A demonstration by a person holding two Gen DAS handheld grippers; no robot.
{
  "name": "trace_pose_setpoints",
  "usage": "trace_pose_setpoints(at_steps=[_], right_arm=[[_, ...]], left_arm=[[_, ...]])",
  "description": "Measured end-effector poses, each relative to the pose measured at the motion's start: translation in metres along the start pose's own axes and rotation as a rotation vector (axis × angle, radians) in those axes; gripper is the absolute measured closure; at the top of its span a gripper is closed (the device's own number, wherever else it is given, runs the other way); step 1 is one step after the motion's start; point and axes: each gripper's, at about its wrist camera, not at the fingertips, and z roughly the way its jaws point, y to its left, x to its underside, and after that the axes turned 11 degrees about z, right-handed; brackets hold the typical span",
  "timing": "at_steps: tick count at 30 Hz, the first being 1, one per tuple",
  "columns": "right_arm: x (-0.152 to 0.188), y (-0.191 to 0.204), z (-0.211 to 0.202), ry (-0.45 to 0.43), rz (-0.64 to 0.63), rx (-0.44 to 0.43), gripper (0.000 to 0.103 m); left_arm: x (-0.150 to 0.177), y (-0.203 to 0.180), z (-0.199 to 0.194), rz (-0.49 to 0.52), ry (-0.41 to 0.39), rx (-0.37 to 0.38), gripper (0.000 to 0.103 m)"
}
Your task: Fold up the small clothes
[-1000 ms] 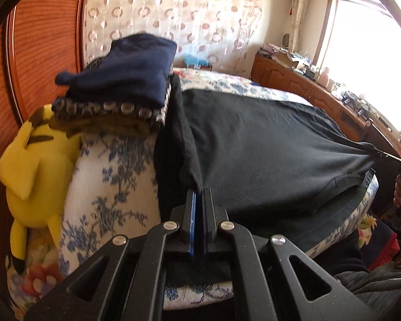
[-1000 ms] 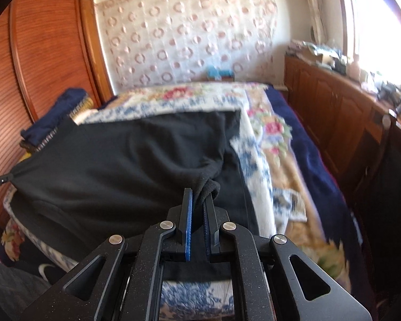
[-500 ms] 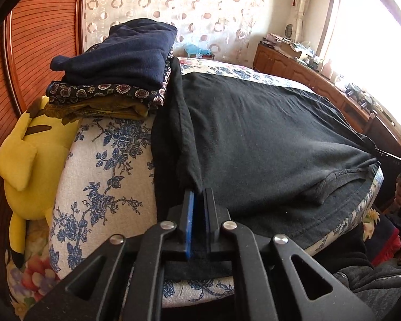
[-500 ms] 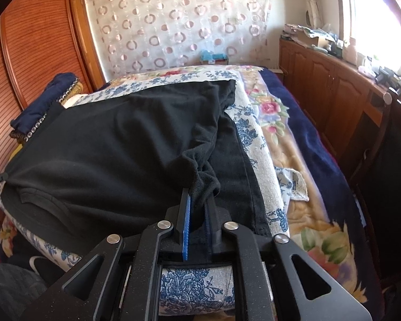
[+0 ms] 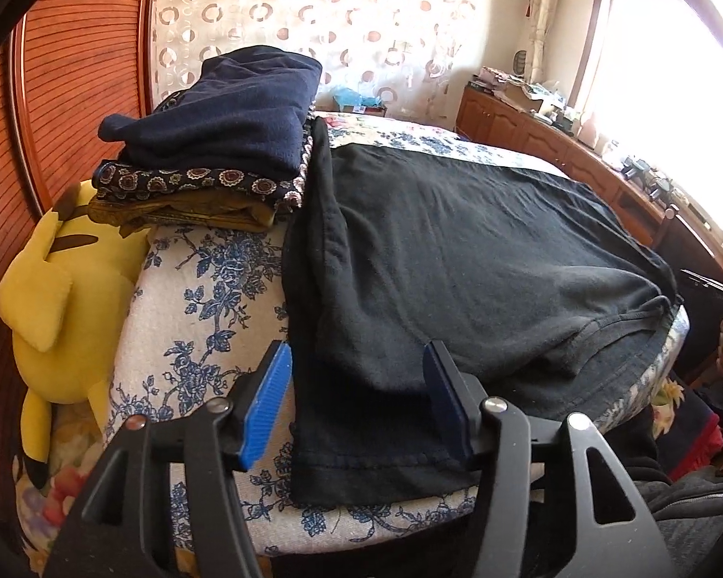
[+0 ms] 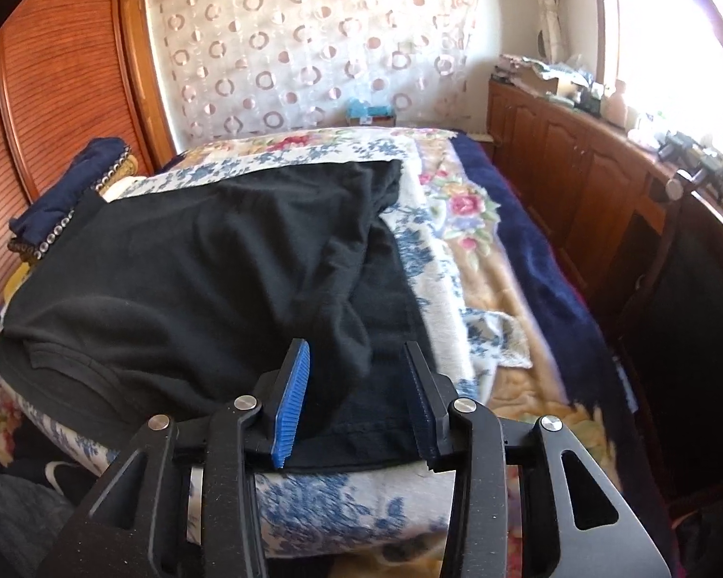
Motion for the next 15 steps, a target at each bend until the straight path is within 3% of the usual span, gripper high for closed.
trace_pose_setpoints(at_steps=[10,15], right_arm=[[0.014,-0.023,0.016,0.066,0.013,0.075,0.064],[0.018,-0.027,0.019,0.074,-0.002,0.082,0.071]], left_arm=[[0.000,0.001,0.010,-0.014,0.023,-0.007,0.047],[-0.001,0.001,0.011,-0.015,0.027,-0.011,0.047]])
